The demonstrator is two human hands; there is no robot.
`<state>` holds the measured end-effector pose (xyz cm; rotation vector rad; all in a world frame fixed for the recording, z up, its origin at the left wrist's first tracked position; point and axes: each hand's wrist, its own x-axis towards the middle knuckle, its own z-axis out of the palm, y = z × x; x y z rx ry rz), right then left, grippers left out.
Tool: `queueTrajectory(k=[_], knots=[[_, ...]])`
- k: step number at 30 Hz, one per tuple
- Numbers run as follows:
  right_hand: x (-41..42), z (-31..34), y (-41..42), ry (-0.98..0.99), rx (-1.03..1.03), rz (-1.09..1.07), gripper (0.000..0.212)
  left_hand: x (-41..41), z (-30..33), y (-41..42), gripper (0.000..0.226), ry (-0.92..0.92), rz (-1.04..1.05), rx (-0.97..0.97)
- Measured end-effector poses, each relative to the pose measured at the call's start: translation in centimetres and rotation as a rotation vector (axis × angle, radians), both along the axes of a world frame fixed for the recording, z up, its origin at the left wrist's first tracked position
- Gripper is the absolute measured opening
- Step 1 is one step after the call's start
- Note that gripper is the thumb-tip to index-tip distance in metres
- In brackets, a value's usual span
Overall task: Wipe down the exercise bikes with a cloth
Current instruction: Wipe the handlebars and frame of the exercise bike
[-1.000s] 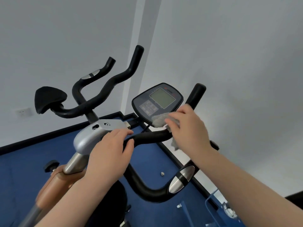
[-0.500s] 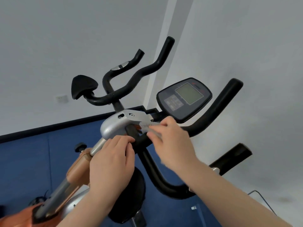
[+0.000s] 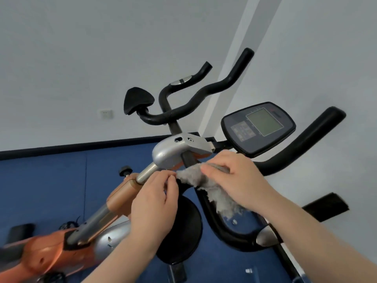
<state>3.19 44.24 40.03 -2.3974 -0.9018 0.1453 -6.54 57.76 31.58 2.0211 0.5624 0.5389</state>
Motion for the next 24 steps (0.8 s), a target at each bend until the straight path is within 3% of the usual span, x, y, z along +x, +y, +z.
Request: queueTrajectory(k=[4, 7, 9, 12, 14, 17, 21, 24], knots=[[3.2, 2.7, 1.3, -0.335, 0.176, 0.036, 0.026, 0.0, 0.0, 0.0, 0.024, 0.012, 0.017, -0.011], [4.3, 1.5, 4.0, -0.394, -0.189, 0.201, 0.024, -0.1, 0.2, -0.1, 0.025, 0.02, 0.015, -0.015], [3.9, -0.5, 5.0, -0.343, -0.41, 0.287, 0.023, -0.1, 0.2, -0.1, 0.028, 0.019, 0.016, -0.008], [4.4, -1.2, 4.1, -0.065, -0.338, 0.26, 0.035, -0.1, 0.1, -0.1, 0.029, 0.015, 0.028, -0.006], [5.1, -0.9, 3.5, 0.022, -0.331, 0.28, 0.03, -0.1, 0.0, 0.0, 0.028, 0.012, 0.028, 0.001], [5.5, -1.3, 4.5, -0.02, -0.251, 0.192, 0.006, 0.0, -0.1, 0.0, 0.027, 0.006, 0.027, 0.019], [5.4, -1.7, 6.0, -0.058, -0.172, 0.038, 0.008, 0.0, -0.2, -0.1, 0.028, -0.006, 0.03, 0.034], [5.8, -0.7, 5.1, 0.005, -0.271, 0.07, 0.004, 0.0, -0.2, 0.0, 0.028, -0.014, 0.019, 0.033]])
